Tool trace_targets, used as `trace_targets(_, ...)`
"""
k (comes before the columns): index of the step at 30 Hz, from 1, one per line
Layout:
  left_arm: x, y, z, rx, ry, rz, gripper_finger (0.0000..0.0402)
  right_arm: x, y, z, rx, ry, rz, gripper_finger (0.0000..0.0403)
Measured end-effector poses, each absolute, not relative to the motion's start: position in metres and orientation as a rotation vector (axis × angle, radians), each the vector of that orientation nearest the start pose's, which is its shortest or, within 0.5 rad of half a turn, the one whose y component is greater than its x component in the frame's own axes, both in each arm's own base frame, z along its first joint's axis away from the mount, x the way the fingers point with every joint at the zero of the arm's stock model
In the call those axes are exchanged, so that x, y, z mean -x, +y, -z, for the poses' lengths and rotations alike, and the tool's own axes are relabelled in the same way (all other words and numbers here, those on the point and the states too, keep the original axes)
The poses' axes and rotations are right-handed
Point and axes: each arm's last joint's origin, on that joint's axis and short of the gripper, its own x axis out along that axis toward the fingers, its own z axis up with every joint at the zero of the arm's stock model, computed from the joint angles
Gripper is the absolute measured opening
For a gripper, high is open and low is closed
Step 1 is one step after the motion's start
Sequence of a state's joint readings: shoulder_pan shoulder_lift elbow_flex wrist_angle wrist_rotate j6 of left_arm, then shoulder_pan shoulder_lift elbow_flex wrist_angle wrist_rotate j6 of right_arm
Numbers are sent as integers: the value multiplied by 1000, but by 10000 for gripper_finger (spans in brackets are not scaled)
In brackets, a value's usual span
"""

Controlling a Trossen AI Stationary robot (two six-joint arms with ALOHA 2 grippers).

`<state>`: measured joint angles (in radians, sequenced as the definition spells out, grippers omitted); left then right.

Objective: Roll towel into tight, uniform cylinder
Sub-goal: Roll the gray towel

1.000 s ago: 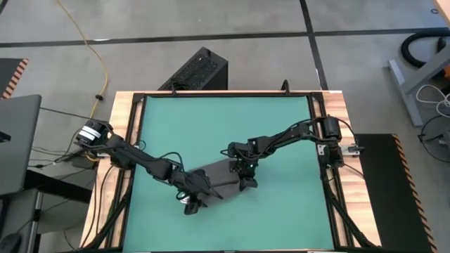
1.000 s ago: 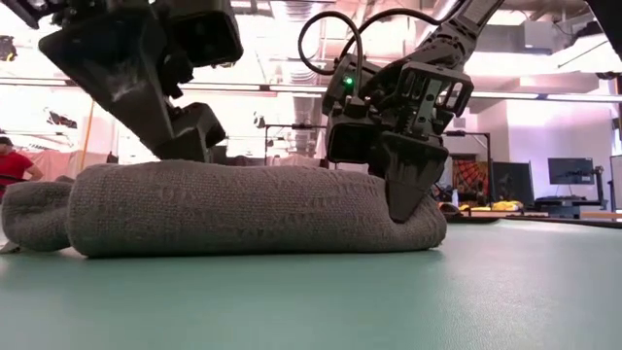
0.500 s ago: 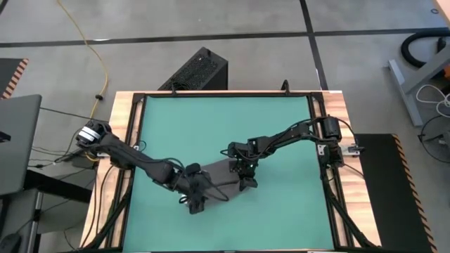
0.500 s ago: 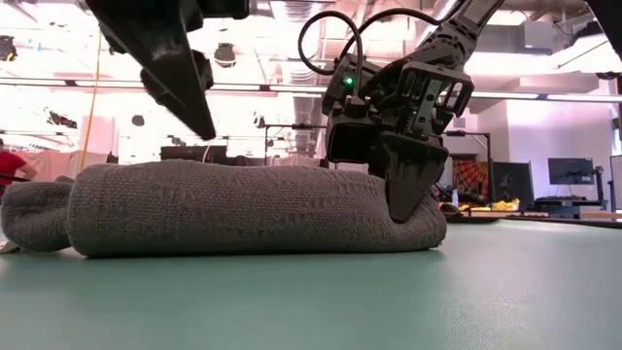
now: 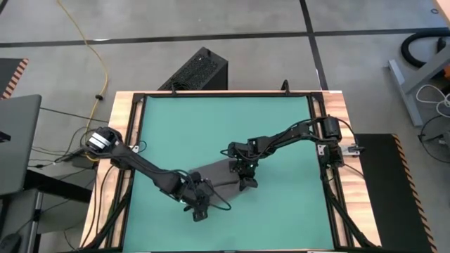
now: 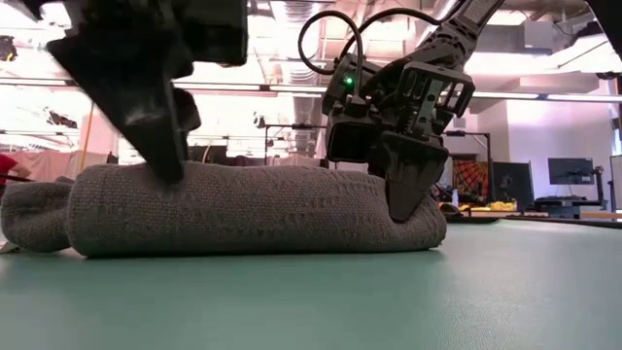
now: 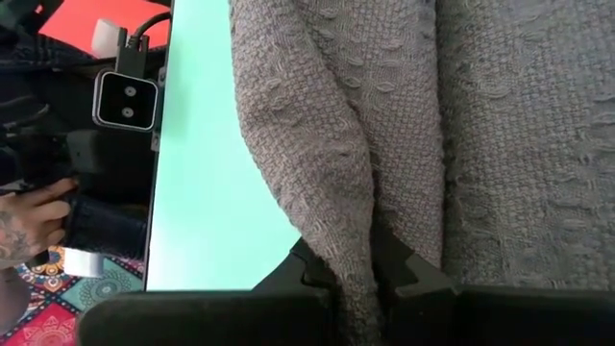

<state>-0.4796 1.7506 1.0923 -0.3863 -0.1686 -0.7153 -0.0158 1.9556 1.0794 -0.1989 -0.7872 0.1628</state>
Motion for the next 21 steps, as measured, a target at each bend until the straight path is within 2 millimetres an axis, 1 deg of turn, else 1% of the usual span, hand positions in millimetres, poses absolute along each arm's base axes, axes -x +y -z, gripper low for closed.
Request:
trace_targets(3, -308, -160, -171, 301, 1050, -87, 249, -364, 15, -121, -593, 1082, -598, 37)
trace_targets(7, -307, -169, -152, 273, 1084, -118, 249, -365, 15, -121, -632, 1094, -572, 37)
trace_targets(10, -306, -174, -147, 265, 1080, -149, 232, -365, 15, -121, -664, 1103, -553, 37)
trace_targets(11, -305, -175, -147, 260, 1075, -154, 219, -365, 15, -121, -673, 1106, -548, 37)
trace_targets(13, -305, -176, -148, 265, 1068, -154, 179, -365, 15, -121, -692, 1114, -540, 37)
trace_targets(15, -304, -176, -151, 281, 1070, -138, 127, -365, 15, -121, -716, 1122, -540, 37)
trace_targets(18, -303, -177, -153, 303, 1080, -113, 38, -365, 17, -122, -737, 1129, -554, 37)
trace_targets(19, -304, -177, -153, 310, 1082, -105, 24, -364, 18, -122, -743, 1133, -557, 37)
trace_targets(21, -305, -179, -154, 337, 1089, -51, 22, -364, 21, -122, -747, 1139, -565, 37)
